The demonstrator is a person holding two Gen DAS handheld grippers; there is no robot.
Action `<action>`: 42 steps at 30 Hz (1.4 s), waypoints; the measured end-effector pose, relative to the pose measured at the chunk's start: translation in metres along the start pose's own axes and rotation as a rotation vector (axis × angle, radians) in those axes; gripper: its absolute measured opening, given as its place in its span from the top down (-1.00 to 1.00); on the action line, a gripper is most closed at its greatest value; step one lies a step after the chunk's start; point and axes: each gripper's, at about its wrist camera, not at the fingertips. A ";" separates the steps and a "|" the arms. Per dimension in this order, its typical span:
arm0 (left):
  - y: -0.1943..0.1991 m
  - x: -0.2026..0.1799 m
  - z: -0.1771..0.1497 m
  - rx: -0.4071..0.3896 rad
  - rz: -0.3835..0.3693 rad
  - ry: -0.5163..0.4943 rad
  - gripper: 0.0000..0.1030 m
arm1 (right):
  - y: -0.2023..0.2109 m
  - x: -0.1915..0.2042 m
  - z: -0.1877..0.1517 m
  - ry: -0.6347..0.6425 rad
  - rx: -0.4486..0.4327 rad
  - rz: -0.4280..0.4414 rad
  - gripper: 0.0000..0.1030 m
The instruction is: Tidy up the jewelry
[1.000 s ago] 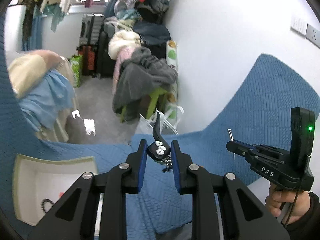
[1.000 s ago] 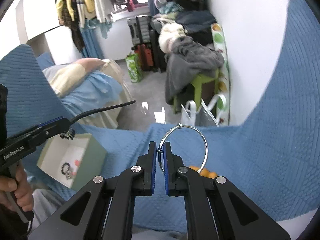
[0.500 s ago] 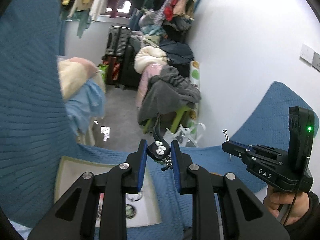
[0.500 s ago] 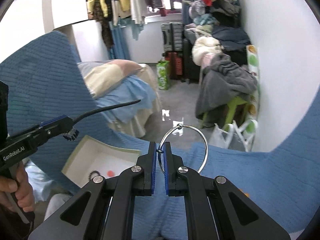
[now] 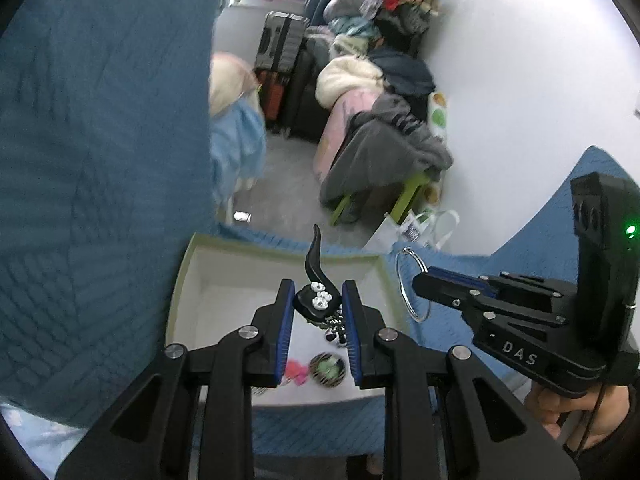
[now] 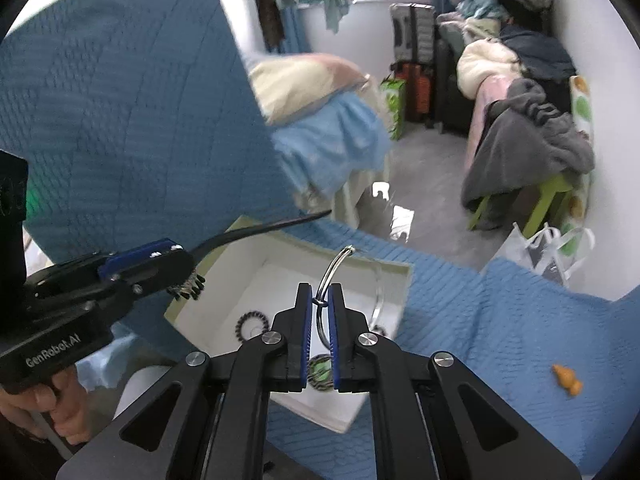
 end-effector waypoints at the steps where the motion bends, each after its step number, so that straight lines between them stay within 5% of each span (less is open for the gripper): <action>1: -0.005 0.005 -0.004 0.017 -0.002 0.011 0.53 | -0.005 0.002 -0.004 0.003 0.009 0.002 0.92; 19: -0.049 0.033 -0.052 0.191 -0.007 0.060 0.53 | -0.080 0.000 -0.040 -0.035 0.155 0.005 0.89; 22: -0.044 0.033 -0.045 0.189 0.005 0.072 0.17 | -0.073 0.000 -0.036 -0.043 0.145 0.010 0.80; 23: -0.040 0.033 -0.043 0.176 0.007 0.067 0.02 | -0.068 -0.002 -0.034 -0.048 0.135 0.012 0.64; 26: -0.026 0.027 -0.034 0.142 0.024 0.061 -0.29 | -0.049 -0.005 -0.023 -0.058 0.092 0.010 0.57; 42: 0.099 -0.029 0.038 -0.104 0.063 -0.076 -0.29 | 0.140 -0.002 0.026 -0.061 -0.275 -0.019 0.43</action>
Point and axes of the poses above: each gripper's, at about its wrist camera, not at the fingertips, and y roughly against the way its jaws point, x to its left, z to its top, and after that the axes turned 6 degrees about -y, right-handed
